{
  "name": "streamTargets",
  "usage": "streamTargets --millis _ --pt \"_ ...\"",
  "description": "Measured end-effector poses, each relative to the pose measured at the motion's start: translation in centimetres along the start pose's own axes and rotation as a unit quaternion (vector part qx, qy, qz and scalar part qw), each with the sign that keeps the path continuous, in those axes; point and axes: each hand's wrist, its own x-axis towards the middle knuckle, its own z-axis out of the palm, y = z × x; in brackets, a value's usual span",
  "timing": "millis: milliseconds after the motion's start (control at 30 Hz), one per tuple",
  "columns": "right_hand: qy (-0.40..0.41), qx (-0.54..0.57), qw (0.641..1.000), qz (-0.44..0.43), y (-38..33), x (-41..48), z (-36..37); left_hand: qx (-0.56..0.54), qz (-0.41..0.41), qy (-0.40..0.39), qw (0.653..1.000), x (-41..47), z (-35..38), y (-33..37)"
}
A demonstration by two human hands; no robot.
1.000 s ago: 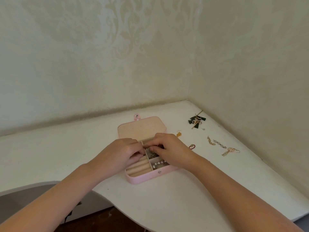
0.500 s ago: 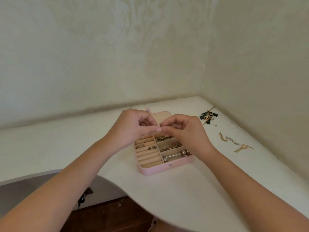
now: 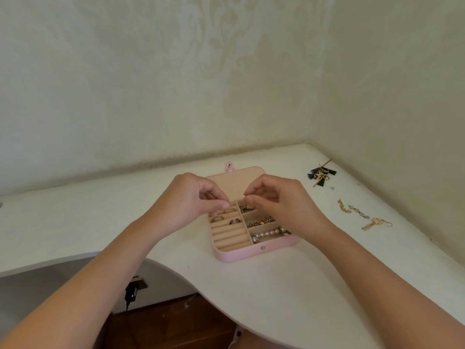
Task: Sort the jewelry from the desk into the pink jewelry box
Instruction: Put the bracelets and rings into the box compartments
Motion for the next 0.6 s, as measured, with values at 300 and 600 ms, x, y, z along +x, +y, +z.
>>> streamTargets --millis 300,600 --pt "-0.005 -0.203 0.978 0.038 1.8 0.6 -2.0 0.253 0.08 -0.01 0.964 -2.0 2.1 -2.0" --pt "-0.011 -0.206 0.978 0.03 1.9 0.6 -1.9 0.335 0.113 -0.035 0.935 -2.0 2.2 -1.4"
